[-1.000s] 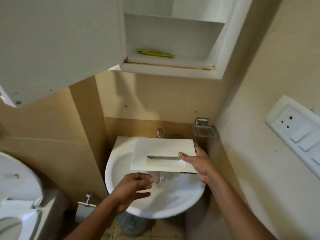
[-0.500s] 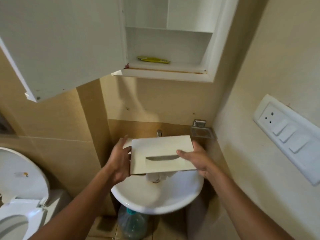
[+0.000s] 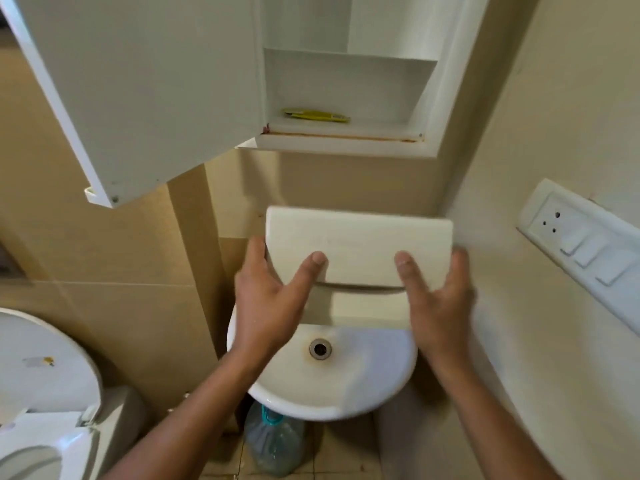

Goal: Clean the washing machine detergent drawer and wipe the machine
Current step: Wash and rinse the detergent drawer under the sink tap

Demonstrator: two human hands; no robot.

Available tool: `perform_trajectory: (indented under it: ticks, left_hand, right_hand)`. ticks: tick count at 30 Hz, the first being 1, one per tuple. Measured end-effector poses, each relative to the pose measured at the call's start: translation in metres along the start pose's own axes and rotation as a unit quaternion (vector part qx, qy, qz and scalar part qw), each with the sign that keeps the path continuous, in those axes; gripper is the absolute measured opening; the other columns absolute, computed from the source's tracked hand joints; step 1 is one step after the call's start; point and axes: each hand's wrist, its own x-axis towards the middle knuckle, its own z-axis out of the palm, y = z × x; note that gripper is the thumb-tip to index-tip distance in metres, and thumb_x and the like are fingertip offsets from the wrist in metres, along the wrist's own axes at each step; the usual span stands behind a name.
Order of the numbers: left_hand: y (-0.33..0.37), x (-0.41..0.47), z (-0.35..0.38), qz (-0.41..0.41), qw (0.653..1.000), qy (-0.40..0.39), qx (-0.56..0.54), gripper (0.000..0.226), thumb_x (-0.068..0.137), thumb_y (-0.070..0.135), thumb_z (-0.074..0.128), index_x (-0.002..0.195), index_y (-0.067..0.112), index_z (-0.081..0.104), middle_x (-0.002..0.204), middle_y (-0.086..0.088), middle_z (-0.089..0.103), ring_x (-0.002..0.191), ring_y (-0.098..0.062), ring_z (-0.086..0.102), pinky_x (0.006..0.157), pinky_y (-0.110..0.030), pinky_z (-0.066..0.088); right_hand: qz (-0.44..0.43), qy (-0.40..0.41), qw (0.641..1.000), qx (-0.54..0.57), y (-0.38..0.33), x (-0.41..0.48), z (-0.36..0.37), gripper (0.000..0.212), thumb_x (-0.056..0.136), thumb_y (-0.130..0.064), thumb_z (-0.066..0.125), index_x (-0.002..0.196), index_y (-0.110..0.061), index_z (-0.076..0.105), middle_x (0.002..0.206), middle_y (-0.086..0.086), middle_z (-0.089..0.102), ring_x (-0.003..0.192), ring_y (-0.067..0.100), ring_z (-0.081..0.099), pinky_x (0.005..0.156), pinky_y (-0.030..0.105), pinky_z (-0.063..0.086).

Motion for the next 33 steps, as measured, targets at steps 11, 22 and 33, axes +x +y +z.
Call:
perform_trajectory:
  ticks: [11,22,33]
  left_hand:
    - [-0.052,-0.012,-0.001,-0.14,0.99,0.002,-0.01,0.033,0.076,0.041,0.083,0.096,0.032,0.059,0.099,0.006,0.072,0.094,-0.019,0.072,0.081,-0.045,0.061]
    - [-0.054,-0.051,-0.004,-0.086,0.996,-0.007,0.027,0.027,0.083,0.037,0.078,0.099,0.031,0.058,0.095,0.012,0.068,0.099,-0.017,0.071,0.072,-0.029,0.059]
    - [0.05,-0.047,-0.008,0.138,0.984,0.075,-0.089,0.027,0.084,0.026,0.08,0.099,0.019,0.06,0.095,0.004,0.072,0.087,-0.013,0.071,0.072,-0.03,0.06]
  right_hand:
    - [0.123,-0.123,0.982,-0.066,0.047,-0.019,0.018,0.039,0.083,-0.046,0.072,0.112,-0.023,0.057,0.098,-0.014,0.068,0.09,0.0,0.066,0.066,0.013,0.05]
    - [0.123,-0.09,0.988,0.001,0.056,-0.069,0.007,0.03,0.088,-0.034,0.071,0.11,-0.021,0.056,0.093,-0.014,0.065,0.097,0.007,0.068,0.064,0.01,0.047]
    - [-0.105,0.025,0.989,0.1,-0.044,-0.025,-0.041,0.024,0.089,-0.023,0.071,0.106,-0.018,0.055,0.093,-0.026,0.068,0.087,-0.009,0.064,0.075,0.01,0.048]
